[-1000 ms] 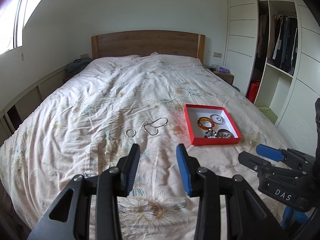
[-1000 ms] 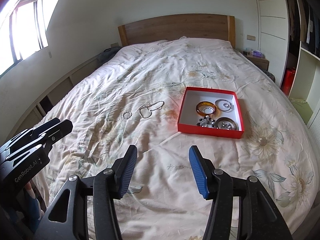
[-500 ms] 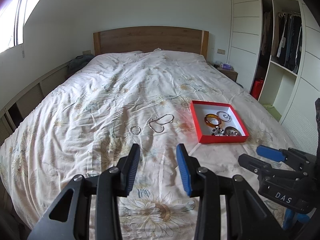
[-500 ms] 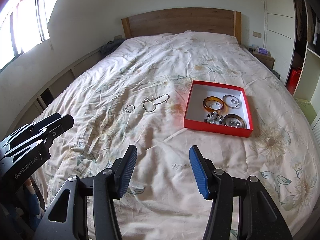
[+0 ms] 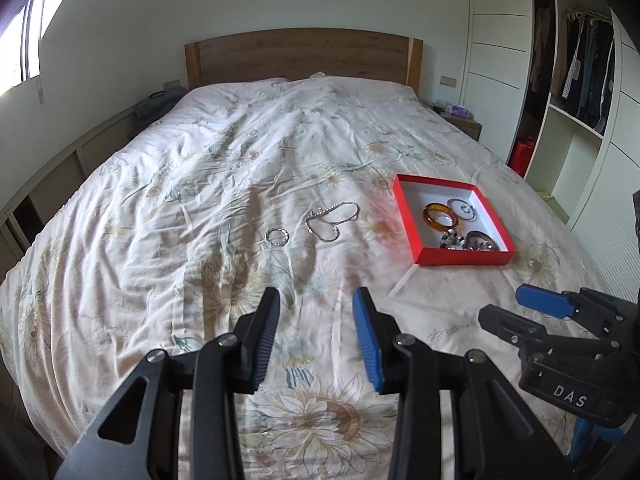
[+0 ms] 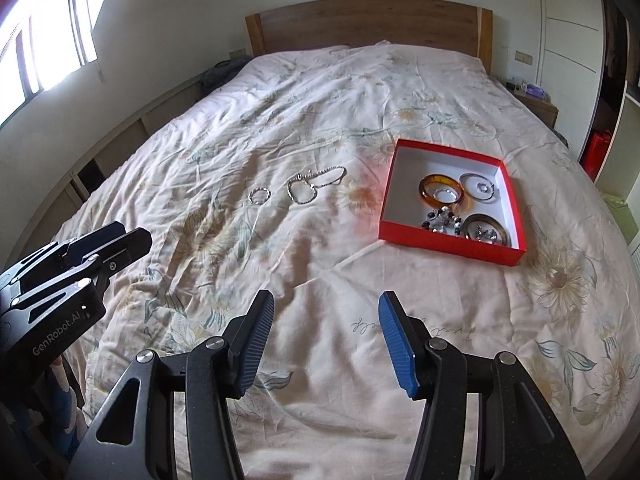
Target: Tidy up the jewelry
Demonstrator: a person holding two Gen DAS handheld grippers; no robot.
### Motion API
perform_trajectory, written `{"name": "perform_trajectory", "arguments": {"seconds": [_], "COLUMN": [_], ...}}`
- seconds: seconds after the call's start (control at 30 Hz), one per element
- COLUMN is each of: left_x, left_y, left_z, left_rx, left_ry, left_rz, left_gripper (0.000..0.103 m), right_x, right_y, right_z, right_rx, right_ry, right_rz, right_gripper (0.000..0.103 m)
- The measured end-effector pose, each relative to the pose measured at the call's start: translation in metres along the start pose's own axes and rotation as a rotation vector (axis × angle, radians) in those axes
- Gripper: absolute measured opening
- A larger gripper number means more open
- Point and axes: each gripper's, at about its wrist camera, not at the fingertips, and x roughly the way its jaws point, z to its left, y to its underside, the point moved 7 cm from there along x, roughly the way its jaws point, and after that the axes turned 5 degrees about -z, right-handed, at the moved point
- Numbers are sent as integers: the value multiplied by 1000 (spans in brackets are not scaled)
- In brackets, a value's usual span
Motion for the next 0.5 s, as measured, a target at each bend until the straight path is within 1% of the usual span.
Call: {"name": "perform_trajectory", "arguments": {"seconds": [0.27,0.5], "left_x": [17,40], "left_y": [8,20], "left_z": [9,14], "left_rx": [-15,-28], "left_ry": [2,8], "left_rz": [37,103], "left_gripper": [36,36], "right_x": [19,38], "right_y": [5,12], "right_z": [3,5], "right_rx": [-11,-20], "right_ry": [-1,-10], "right_rz": [44,84], "right_gripper": [54,54]}}
